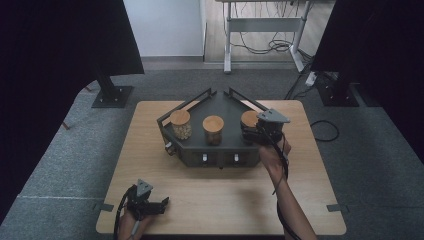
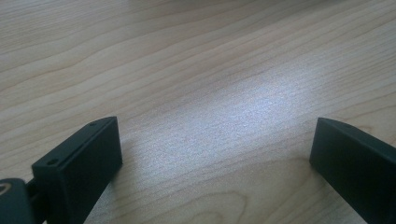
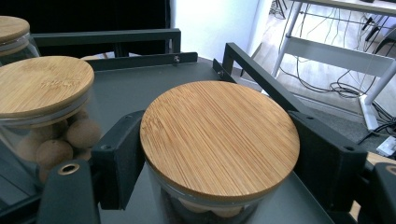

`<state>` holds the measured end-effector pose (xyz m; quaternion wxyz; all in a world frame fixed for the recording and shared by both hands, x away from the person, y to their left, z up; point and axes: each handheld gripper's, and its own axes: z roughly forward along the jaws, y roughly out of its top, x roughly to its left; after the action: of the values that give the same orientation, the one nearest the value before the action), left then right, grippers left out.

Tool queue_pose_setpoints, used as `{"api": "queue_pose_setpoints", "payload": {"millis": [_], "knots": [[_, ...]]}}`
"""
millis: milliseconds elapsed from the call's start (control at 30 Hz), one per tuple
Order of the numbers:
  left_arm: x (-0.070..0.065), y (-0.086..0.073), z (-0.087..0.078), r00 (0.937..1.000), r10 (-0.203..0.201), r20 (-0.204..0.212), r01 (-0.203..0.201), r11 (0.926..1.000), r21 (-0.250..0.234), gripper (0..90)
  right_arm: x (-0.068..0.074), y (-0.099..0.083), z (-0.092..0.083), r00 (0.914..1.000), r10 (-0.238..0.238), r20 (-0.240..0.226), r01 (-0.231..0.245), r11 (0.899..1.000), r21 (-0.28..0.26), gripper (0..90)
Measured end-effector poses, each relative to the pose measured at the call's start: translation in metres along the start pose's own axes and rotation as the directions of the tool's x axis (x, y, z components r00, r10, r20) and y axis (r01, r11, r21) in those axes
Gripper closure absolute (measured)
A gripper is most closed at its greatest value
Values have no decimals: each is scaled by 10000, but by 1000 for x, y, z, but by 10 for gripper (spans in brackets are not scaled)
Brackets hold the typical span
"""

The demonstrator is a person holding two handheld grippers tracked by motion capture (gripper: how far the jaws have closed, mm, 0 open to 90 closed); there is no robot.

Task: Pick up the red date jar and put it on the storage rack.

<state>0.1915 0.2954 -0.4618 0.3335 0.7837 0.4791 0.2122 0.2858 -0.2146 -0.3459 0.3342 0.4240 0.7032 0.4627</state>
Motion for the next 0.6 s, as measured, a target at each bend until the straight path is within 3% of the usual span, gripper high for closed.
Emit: {"api": "queue_pose_setpoints", "payload": {"millis": [600], "knots": [[0, 0, 0, 10000, 32, 26, -32, 10000, 5, 20, 2, -2, 11, 10000, -45, -8, 45, 9995, 314, 228]]}}
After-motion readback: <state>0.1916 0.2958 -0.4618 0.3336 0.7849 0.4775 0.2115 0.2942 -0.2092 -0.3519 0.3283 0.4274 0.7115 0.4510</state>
